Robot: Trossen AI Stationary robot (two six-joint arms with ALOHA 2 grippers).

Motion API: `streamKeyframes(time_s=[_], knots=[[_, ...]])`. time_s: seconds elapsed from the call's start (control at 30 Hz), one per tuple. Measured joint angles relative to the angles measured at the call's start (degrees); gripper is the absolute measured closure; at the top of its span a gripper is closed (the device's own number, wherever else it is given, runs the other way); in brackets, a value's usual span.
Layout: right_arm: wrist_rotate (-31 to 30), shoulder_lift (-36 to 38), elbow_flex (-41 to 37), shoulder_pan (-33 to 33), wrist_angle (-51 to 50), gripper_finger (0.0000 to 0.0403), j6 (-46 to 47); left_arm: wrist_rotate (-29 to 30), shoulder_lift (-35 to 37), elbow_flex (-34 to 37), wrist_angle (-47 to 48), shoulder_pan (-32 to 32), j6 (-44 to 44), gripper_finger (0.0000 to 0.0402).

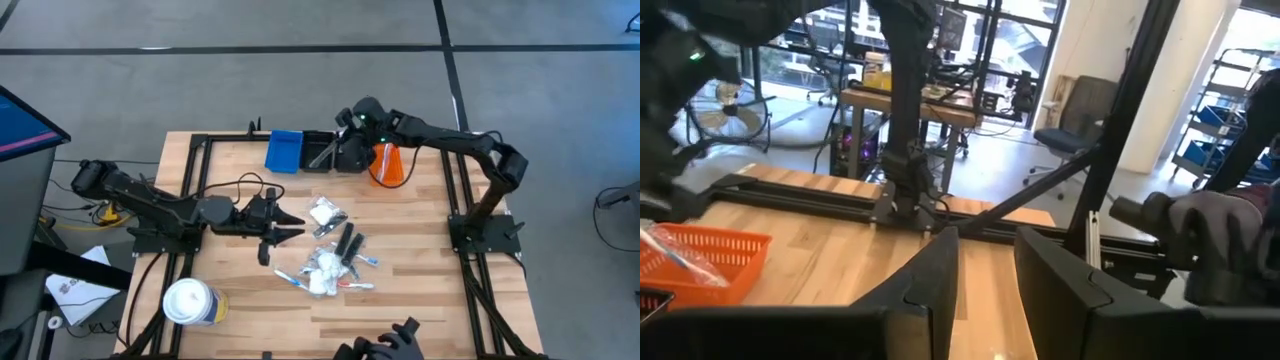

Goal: Pick & Place Travel size toiletries
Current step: Put the black comb into the left black bin

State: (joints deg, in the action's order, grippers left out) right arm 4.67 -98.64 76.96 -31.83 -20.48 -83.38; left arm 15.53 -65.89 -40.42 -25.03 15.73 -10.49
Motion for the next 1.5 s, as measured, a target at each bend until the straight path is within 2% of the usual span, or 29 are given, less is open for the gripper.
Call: streamKeyframes(time_s=[0.17, 0.3, 0.47, 0.6, 0.7, 0.93, 1.17, 1.5], knots=[[-8.30, -5.18, 2.63, -0.07, -0.87, 0.0403, -8.92, 1.11, -0.09, 0.00, -0.01, 0.00, 0.73, 0.0306], [-12.13, -10.01, 5.70, 0.37, -2.79, 0.0403, -14.30, 1.25, -0.11, 0.00, -0.07, -0.30, 1.23, 0.0306], [-12.01, -13.44, 8.90, 0.27, -3.41, 0.0403, -14.41, 1.55, -0.11, 0.11, -0.03, -1.07, 1.31, 0.0306], [-8.73, -14.09, 10.63, 0.26, -2.93, 0.0403, -14.29, 1.53, -0.11, 0.22, 0.00, -2.20, 1.51, 0.0306], [-8.44, -14.13, 11.04, 0.31, -2.41, 0.0403, -14.50, 1.53, -0.13, 1.10, 0.01, -2.92, 1.19, 0.0306], [-8.56, -14.30, 11.05, -0.47, -1.00, 0.0403, -14.29, 1.49, -0.20, 1.73, -0.43, -4.15, -0.50, 0.0306], [-9.45, -17.95, 11.18, -0.60, 3.99, 0.0403, -14.93, 1.40, -0.19, 1.73, -0.82, -4.02, -0.50, 0.0306], [-11.68, -19.86, 11.07, -0.87, 4.67, 0.0403, -15.62, 1.22, -0.17, 1.75, -0.77, -4.02, -0.14, 0.0306]])
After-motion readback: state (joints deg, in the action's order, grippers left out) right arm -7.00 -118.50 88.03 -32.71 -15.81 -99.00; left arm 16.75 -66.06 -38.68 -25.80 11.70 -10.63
